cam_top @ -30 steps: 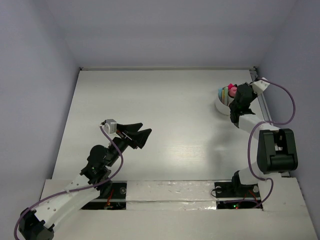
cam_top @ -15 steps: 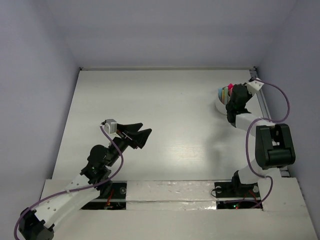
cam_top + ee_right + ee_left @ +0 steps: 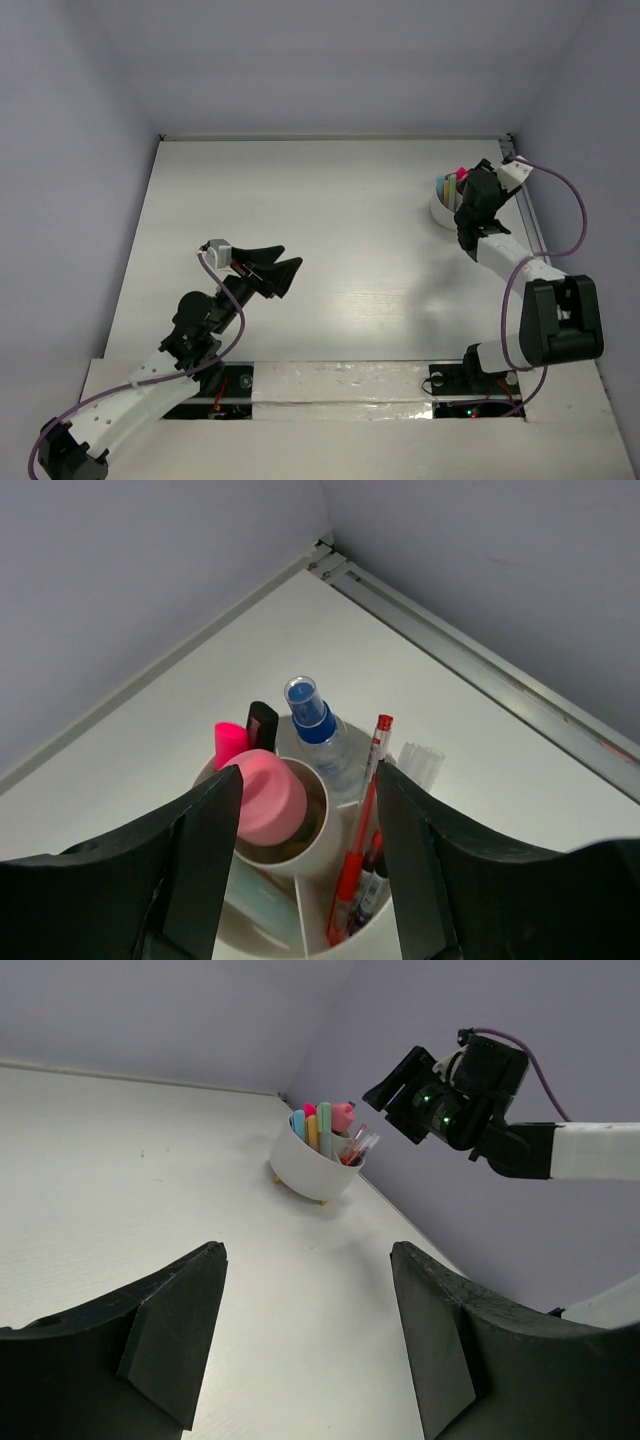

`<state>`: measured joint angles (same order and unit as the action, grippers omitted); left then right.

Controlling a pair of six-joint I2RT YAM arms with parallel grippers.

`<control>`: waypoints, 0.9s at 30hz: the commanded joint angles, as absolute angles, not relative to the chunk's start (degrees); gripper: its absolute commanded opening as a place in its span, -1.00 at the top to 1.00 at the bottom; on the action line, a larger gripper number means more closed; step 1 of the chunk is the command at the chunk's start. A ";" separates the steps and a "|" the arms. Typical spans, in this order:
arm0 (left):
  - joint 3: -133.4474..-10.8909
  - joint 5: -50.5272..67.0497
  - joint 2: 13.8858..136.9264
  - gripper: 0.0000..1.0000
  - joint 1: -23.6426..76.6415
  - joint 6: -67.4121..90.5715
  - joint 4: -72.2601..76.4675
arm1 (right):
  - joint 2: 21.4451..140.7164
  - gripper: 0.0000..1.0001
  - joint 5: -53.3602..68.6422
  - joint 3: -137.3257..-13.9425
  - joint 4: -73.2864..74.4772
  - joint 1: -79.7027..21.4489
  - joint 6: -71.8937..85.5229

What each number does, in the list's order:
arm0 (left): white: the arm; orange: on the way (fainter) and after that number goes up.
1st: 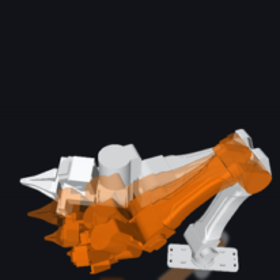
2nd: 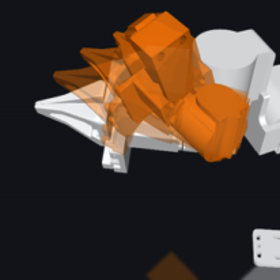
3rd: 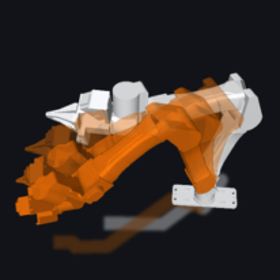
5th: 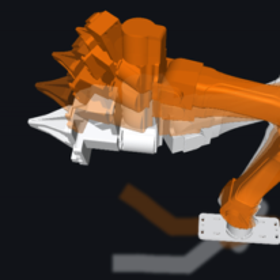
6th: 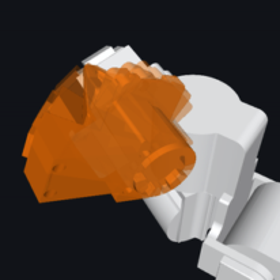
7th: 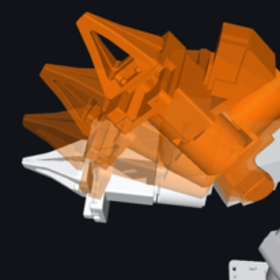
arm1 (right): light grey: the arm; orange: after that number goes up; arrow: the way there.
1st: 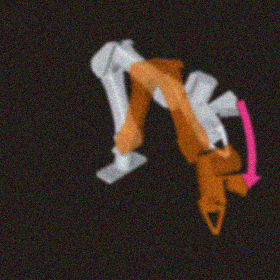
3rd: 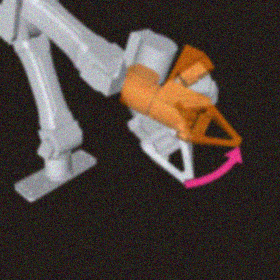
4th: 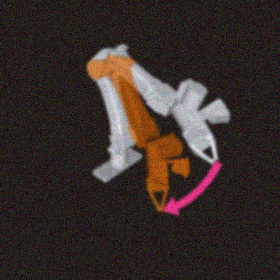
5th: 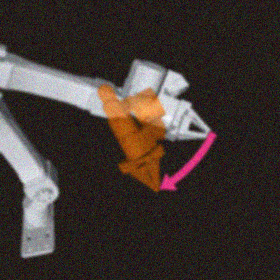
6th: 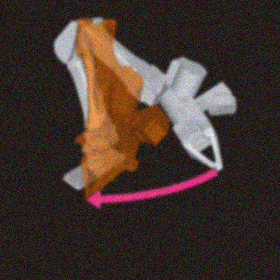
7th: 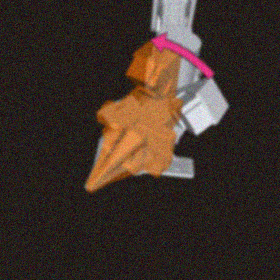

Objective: Sort the stationery into containers
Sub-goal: Reset both arms

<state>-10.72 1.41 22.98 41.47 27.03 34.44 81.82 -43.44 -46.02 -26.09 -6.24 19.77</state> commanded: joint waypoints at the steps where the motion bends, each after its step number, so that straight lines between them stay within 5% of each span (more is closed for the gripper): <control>1: -10.46 2.02 22.76 -0.28 41.40 26.81 37.26 | 74.98 -0.24 -41.93 -46.76 -21.81 -6.33 21.79; 6: -11.07 0.80 23.03 -0.46 41.40 28.82 37.70 | 64.01 -0.26 -26.31 -49.13 -9.07 -6.94 26.10; 7: -11.34 0.79 23.20 -0.51 41.40 29.61 38.23 | 59.46 -0.99 -18.36 -48.78 -8.44 -6.94 26.54; 10: -12.83 4.20 23.29 -0.75 41.40 31.90 40.24 | 55.03 -1.00 3.68 -51.48 -5.91 -7.47 25.92; 14: -19.48 6.33 23.47 -0.98 41.40 35.24 36.75 | 47.76 -1.00 15.27 -56.77 2.11 -7.47 29.08; 22: -33.65 2.91 16.80 -0.98 41.40 33.77 20.68 | 27.63 -1.00 14.60 -56.16 3.69 -7.47 31.55; 27: -38.49 -5.33 14.24 -0.98 41.40 28.05 12.58 | 25.31 -1.00 14.24 -53.00 5.97 -7.47 31.99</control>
<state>-35.57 0.36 14.90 41.47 32.25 19.11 23.59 12.82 -54.52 1.76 -7.25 30.89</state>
